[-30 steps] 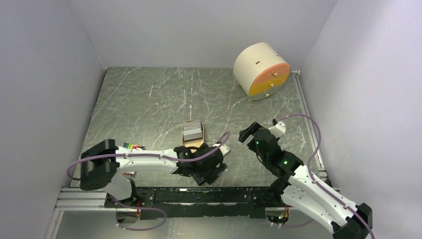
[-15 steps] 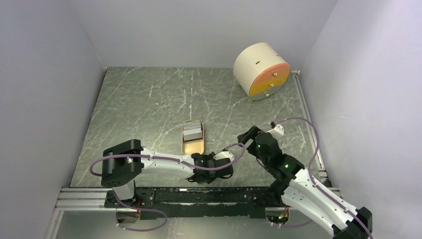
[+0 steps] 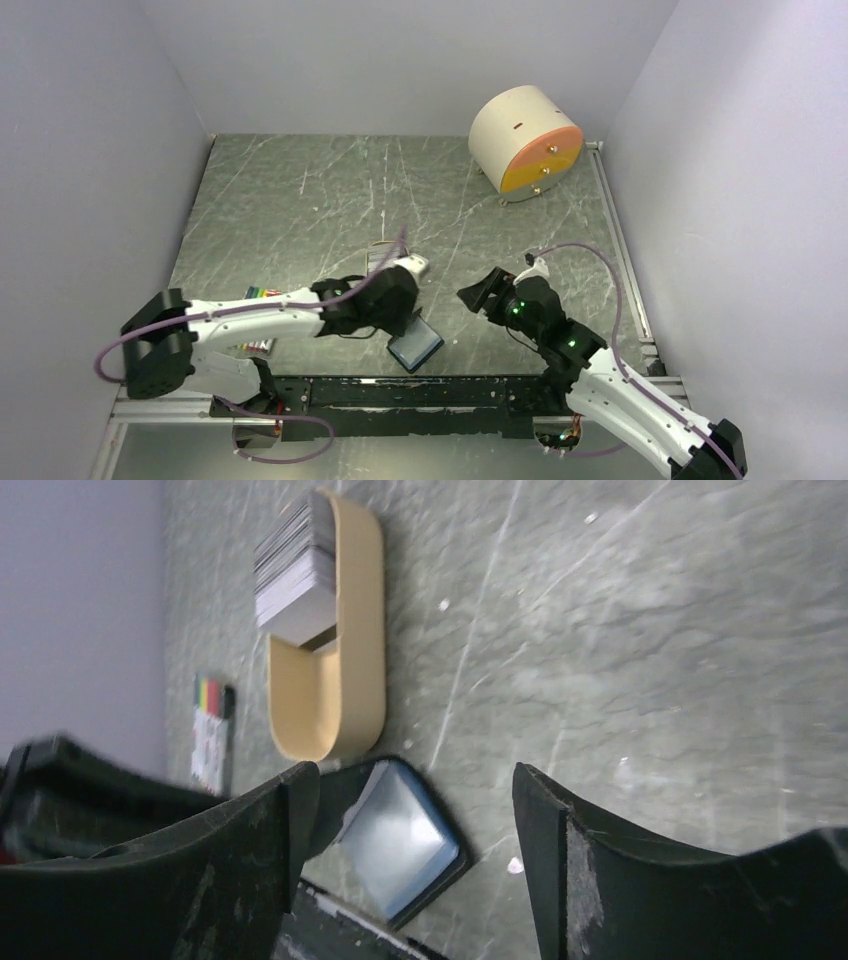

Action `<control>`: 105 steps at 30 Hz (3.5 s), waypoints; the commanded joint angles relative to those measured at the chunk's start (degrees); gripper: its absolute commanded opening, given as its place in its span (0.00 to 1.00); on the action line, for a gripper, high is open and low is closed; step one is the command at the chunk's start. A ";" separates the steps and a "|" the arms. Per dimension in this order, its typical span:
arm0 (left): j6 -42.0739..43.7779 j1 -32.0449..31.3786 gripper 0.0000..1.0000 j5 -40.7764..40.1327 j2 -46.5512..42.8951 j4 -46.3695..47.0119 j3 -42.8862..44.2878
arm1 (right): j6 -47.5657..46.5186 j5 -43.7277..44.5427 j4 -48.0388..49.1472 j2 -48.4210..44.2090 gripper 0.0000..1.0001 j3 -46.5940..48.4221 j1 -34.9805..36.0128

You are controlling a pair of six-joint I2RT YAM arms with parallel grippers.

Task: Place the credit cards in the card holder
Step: Open the card holder at the center of the board.

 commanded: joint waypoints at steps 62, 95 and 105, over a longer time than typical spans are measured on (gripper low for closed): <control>-17.06 33.66 0.77 39.59 -39.05 14.89 -8.59 | -20.20 -11.01 36.75 5.83 0.00 6.14 15.64; -38.65 33.63 0.88 51.43 -27.72 78.42 -29.25 | 11.28 -0.90 66.24 3.37 0.00 0.26 15.69; -42.00 33.62 0.50 52.88 -25.70 88.48 -28.46 | 12.63 -0.80 68.15 5.17 0.00 -0.67 15.71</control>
